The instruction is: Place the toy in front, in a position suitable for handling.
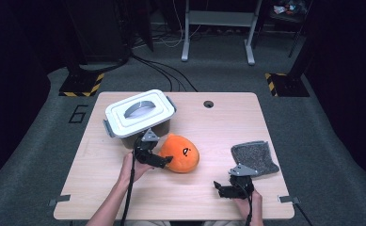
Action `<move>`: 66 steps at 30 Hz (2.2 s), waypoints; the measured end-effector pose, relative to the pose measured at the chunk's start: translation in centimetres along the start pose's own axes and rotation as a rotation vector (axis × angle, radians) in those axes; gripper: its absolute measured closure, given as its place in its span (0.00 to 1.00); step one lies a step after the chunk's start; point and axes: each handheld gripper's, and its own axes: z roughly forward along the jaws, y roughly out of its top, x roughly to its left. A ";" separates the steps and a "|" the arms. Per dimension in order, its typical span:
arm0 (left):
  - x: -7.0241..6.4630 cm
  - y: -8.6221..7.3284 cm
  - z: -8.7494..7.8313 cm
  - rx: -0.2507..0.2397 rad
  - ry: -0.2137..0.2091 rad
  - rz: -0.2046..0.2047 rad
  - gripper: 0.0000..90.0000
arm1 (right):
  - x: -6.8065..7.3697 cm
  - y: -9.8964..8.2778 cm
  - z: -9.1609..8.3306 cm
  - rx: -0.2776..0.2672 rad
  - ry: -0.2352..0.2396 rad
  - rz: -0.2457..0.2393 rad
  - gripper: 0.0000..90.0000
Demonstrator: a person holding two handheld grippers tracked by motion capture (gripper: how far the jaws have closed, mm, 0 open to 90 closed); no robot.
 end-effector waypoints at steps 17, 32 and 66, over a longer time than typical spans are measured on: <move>-1.9 -0.5 1.1 -0.005 0.043 0.009 0.65 | 0.1 0.0 0.0 0.002 -0.004 -0.002 0.14; -3.3 -0.5 0.5 -0.077 0.097 -0.040 0.75 | 0.0 0.0 -0.1 -0.005 -0.005 -0.010 0.14; -8.0 1.3 1.7 -0.171 0.123 -0.192 0.75 | 0.0 -0.1 -0.1 -0.009 -0.016 -0.010 0.14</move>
